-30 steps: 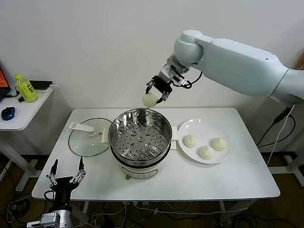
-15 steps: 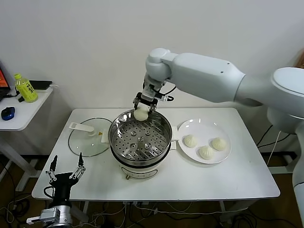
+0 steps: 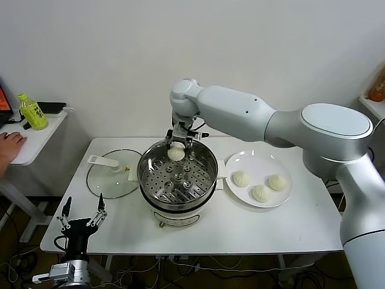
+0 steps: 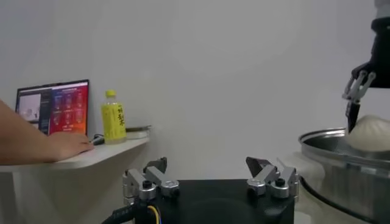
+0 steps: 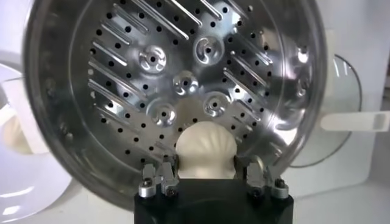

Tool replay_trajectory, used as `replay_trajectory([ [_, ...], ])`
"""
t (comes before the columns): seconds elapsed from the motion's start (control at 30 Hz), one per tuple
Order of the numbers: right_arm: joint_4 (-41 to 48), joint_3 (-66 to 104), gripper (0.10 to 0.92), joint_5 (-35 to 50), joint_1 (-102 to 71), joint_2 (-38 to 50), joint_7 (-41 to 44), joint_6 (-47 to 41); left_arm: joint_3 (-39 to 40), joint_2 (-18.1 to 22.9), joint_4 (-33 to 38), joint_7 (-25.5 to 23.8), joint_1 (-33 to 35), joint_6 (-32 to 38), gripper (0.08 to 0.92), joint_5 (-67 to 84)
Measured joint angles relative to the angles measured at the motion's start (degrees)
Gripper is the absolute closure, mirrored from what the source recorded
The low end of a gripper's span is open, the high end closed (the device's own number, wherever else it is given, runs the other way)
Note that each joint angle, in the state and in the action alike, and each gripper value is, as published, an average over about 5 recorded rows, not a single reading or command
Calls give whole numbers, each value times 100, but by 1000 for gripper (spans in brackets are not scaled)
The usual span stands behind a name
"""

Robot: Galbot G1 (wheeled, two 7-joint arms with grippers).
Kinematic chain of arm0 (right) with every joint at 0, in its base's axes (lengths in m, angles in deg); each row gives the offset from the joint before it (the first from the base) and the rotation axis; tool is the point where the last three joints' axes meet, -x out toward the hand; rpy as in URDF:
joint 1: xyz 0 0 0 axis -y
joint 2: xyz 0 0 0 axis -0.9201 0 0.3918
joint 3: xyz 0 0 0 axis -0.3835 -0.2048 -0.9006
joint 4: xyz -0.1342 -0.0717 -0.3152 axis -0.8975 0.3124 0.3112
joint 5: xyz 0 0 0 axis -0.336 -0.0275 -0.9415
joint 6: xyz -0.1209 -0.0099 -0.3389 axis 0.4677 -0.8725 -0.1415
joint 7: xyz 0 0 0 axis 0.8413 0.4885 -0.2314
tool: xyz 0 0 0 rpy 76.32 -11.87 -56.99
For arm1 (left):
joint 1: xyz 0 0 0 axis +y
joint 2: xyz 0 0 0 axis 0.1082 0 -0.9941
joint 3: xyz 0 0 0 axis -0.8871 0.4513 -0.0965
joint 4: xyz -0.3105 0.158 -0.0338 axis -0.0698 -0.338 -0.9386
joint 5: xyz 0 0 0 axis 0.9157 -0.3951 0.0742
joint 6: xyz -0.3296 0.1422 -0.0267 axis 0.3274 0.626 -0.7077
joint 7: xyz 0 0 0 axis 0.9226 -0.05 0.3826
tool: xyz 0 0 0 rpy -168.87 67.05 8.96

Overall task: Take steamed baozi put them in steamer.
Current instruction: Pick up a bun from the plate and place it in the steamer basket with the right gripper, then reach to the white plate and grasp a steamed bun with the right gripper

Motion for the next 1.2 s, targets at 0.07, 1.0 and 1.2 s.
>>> replay_trajectory([
  [0.07, 53, 25, 414, -66, -59, -34, -5, 34, -1, 0, -6, 1, 1, 0, 177, 0],
  [1.0, 315, 348, 203, -687, -405, -132, -62, 309, 14, -3, -68, 6, -4, 19, 177, -10],
  [1.2, 158, 327, 203, -480, -237, 16, 31, 338, 4, -3, -52, 9, 12, 16, 177, -12],
])
